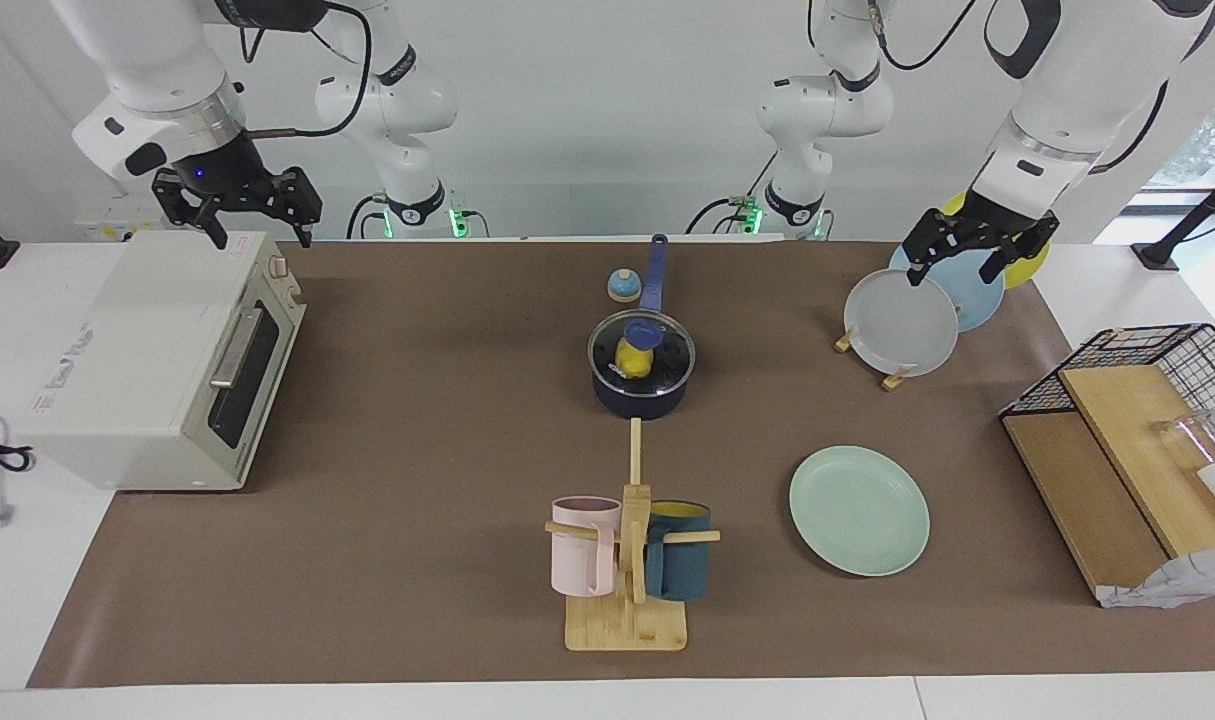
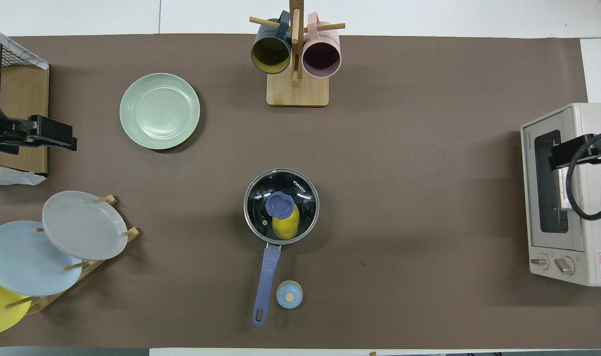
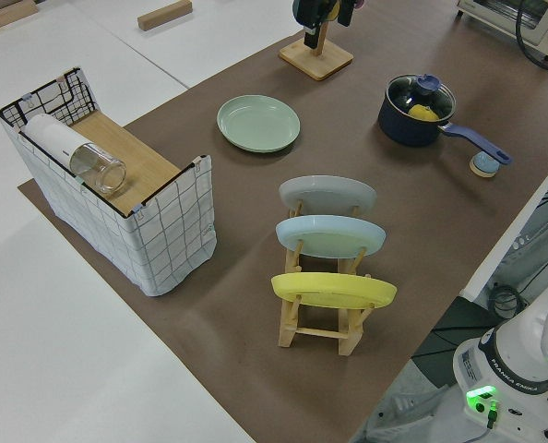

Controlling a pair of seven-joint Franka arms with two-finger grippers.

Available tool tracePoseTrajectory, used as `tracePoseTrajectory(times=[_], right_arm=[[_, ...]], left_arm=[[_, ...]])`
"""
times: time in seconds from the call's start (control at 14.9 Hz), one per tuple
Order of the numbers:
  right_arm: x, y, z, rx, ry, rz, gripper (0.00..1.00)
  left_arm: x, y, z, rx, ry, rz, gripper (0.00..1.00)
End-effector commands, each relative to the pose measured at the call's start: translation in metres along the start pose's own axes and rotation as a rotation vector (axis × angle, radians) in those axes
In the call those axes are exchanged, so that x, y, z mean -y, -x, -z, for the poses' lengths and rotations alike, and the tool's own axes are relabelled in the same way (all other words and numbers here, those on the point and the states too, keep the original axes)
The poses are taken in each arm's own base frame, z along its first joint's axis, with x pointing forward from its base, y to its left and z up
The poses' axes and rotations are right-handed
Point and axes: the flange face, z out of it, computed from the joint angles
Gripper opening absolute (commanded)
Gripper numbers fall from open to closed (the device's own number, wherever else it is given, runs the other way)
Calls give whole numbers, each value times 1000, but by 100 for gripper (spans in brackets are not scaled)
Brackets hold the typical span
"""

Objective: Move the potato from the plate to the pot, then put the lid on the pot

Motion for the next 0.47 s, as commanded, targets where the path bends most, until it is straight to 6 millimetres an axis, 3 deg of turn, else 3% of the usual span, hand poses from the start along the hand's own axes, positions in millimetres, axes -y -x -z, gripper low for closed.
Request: tracePoseTrajectory(times=[0.0, 0.27, 0.4], right_arm=[[-4, 6, -9, 17, -11, 20, 100], [-10, 16, -16, 60, -17, 40, 100], [-12, 12, -15, 55, -9, 34, 100]], left_arm=[[3, 6, 1, 6, -17, -1, 100], [3, 6, 1, 6, -17, -1, 100], [3, 6, 1, 8, -17, -1, 100]])
